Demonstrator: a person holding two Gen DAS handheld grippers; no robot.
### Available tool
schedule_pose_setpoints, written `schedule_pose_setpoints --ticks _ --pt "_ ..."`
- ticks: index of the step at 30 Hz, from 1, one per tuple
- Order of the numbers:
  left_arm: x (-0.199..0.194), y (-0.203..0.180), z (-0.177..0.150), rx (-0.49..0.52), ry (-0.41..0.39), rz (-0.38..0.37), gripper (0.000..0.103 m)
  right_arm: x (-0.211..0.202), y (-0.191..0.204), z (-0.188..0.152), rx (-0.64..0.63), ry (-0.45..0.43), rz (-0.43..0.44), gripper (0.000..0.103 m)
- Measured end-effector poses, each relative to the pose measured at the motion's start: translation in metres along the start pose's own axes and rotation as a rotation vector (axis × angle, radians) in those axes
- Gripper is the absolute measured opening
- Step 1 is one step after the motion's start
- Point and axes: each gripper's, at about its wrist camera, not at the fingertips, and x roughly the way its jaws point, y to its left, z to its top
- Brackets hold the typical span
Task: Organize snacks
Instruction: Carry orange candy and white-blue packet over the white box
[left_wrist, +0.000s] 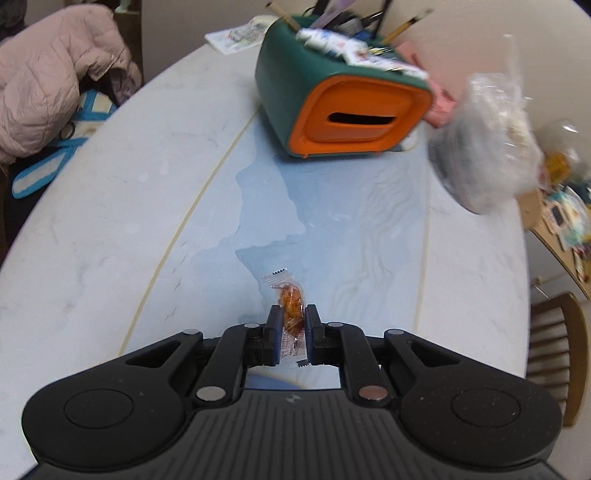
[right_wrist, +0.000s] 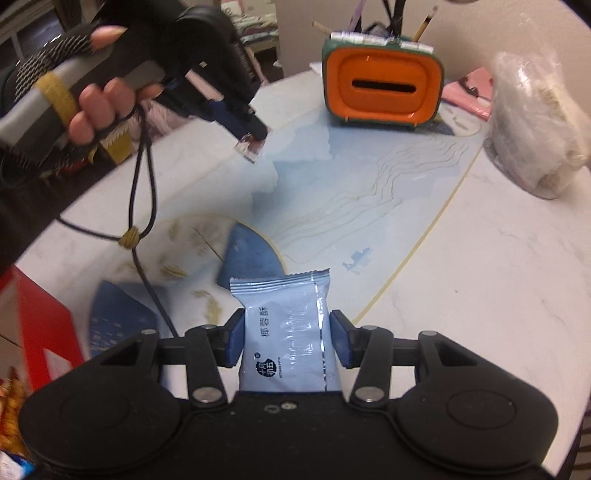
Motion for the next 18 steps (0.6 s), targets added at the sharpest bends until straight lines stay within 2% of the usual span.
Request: schedule_pose_setpoints --ticks 9,18 --pt "-0.093 0.009 -0.055 0.094 -0.021 -0.041 0.012 -0.076 0.048 -0.011 0.113 -0.033 -0.057 0.047" --pt "-0.177 0.033 -0.120 0.200 -0.022 -0.079 0.012 -0.135 0.117 -0.029 0.166 -0.072 -0.055 0.047"
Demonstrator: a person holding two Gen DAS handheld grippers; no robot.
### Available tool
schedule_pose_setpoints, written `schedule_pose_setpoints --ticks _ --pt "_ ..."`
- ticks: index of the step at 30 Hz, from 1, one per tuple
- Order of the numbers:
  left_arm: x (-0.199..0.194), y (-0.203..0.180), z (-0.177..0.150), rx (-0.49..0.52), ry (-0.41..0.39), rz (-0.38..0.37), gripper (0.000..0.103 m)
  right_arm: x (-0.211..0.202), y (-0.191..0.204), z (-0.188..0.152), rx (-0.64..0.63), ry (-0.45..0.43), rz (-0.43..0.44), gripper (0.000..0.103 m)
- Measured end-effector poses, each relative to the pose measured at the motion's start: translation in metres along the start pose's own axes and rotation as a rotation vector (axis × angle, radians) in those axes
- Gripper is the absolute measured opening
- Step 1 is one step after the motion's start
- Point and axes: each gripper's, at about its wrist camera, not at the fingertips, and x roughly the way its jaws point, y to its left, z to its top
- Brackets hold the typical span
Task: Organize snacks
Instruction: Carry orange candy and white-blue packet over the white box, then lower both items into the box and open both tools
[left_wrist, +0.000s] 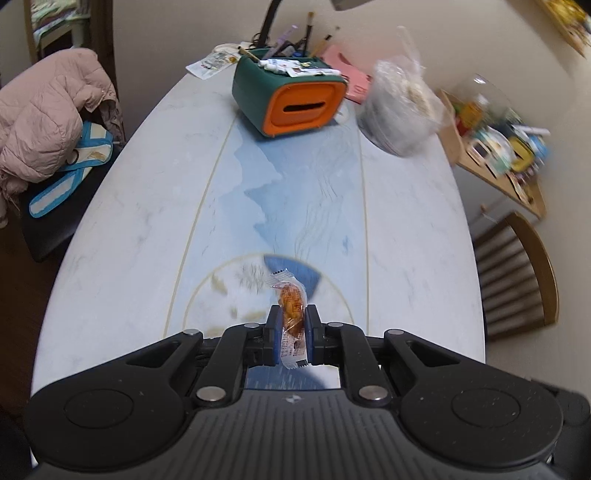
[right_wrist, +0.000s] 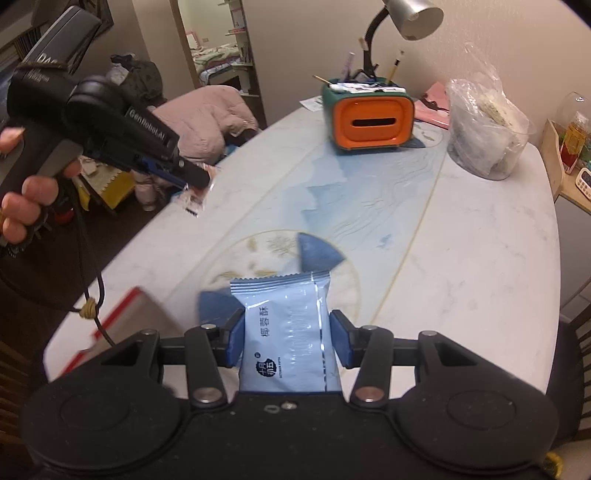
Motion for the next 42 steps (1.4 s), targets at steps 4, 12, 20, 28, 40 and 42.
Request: schedule_pose_setpoints --ticks 4,12,20,28,40,42 --pt "-0.025 -0.001 -0.033 0.057 0.019 -0.018 0.012 -0.020 0.026 -0.015 0.030 -0.001 0.018 0.047" --pt "-0.045 0.008 -0.099 0.117 0.092 -0.038 0.012 -0.038 0.067 -0.053 0.075 0.020 0.013 0.047" --pt "-0.039 0.025 -0.152 0.123 0.162 -0.045 0.012 -0.031 0.092 -0.083 0.133 0.043 0.029 0.047" --pt "-0.018 0.032 -0.191 0.143 0.232 -0.043 0.012 0.000 0.107 -0.113 0.174 0.106 0.024 0.047" --pt "0.001 0.035 -0.224 0.180 0.250 -0.019 0.012 0.021 0.122 -0.136 0.170 0.138 -0.035 0.047" --pt "0.002 0.035 -0.228 0.188 0.239 -0.011 0.012 0.023 0.124 -0.137 0.169 0.140 -0.047 0.047"
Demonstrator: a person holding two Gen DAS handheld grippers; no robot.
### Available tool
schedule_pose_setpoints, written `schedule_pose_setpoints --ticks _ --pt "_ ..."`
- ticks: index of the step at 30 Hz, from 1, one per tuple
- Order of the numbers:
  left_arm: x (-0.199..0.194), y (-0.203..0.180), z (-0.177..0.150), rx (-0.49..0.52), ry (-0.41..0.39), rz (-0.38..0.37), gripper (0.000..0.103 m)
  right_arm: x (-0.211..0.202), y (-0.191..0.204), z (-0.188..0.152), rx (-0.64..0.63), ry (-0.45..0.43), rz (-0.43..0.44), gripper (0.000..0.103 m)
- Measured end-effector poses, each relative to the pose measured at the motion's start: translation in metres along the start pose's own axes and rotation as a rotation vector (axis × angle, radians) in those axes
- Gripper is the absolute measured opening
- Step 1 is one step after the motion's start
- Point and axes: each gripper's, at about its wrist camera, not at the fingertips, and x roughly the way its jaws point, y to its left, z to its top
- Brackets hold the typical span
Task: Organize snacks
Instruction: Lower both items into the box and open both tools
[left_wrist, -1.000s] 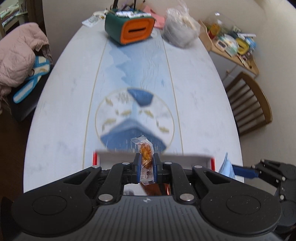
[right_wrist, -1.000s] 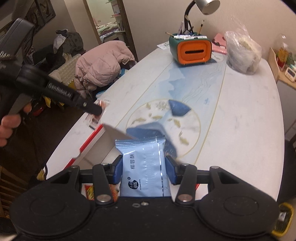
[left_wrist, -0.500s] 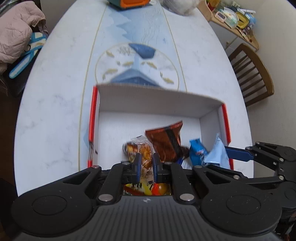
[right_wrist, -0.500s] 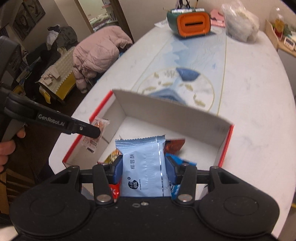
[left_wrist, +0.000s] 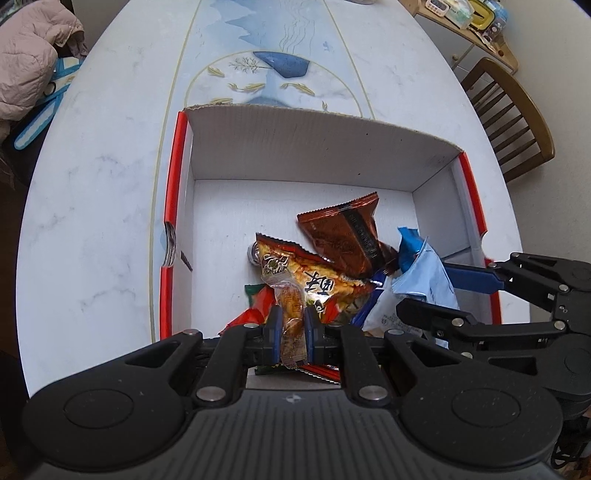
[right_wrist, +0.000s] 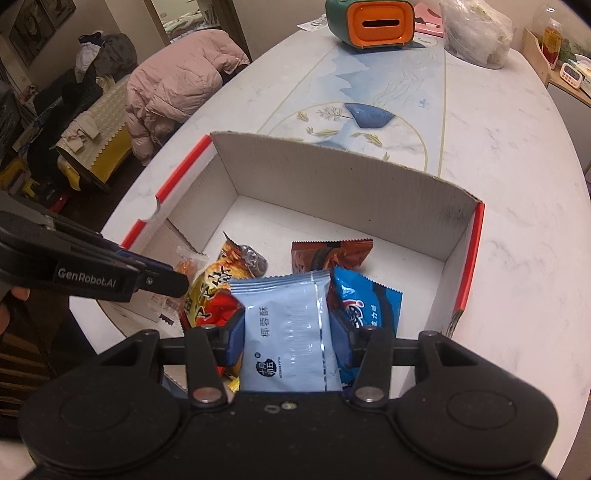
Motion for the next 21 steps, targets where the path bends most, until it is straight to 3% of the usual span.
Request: schedule_pose_setpoints --ticks 21 --pt "0.015 -0.003 -0.029 0.049 -0.063 0.067 0.012 0.016 0.014 -0.016 -0.020 0.017 -0.098 0.048"
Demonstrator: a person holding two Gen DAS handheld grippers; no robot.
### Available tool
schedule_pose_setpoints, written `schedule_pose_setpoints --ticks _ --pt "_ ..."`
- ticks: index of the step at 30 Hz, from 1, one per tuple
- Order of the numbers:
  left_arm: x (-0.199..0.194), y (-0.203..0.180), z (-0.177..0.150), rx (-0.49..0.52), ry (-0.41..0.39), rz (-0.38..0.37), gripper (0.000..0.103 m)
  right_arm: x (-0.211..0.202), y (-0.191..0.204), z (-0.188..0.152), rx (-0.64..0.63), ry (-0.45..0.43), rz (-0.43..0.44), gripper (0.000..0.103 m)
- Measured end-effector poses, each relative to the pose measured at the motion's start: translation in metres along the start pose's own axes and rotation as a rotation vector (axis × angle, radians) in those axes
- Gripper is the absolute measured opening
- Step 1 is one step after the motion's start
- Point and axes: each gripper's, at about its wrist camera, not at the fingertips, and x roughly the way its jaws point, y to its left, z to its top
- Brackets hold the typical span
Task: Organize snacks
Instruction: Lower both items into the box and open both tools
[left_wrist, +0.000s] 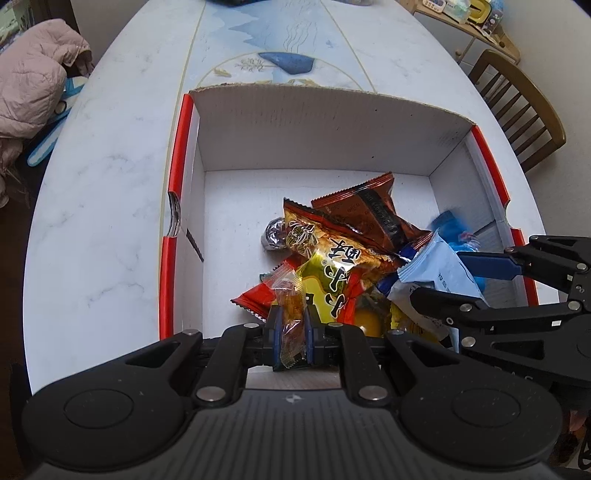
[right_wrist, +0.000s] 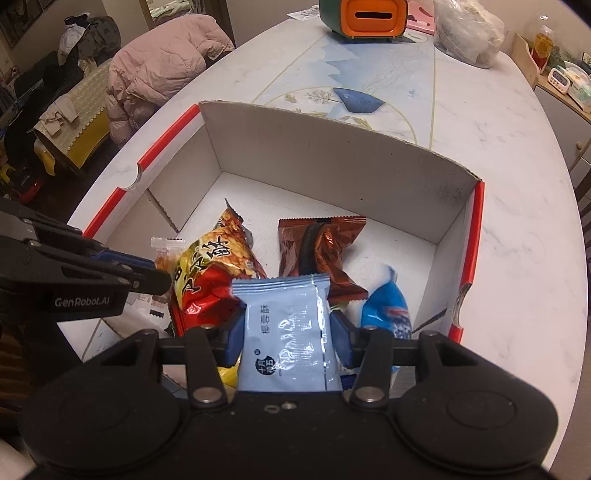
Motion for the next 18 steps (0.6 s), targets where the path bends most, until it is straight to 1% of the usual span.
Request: schedule_pose_setpoints --ticks 6,9,11,14,16,18 --pt "-0.009 -0.005 -0.003 0.018 -0.037 -0.006 0.014 -0.007 0.001 -0.001 -0.005 -0.018 -0.008 0.049" --pt "-0.015 -0.006 -0.004 0.021 -0.056 -0.009 0.020 -0.014 0.004 -0.002 -0.019 -0.038 -0.017 0.049" --pt "-0.019 -0.007 -0.005 0.021 -0.071 -0.010 0.026 -0.019 0.005 -0.001 -0.021 -0.050 -0.018 0.050" --pt "-0.027 -0.008 -0.007 0.027 -0.095 -0.015 0.029 -0.027 0.007 -0.001 -0.022 -0.070 -0.025 0.052" --pt "-0.033 -0.010 -0.008 0.034 -0.111 -0.013 0.030 -0.034 0.008 -0.001 -0.021 -0.086 -0.026 0.054" --pt "-0.039 -0.010 -0.010 0.036 -0.131 -0.011 0.036 -0.041 0.010 -0.001 -0.023 -0.106 -0.032 0.059"
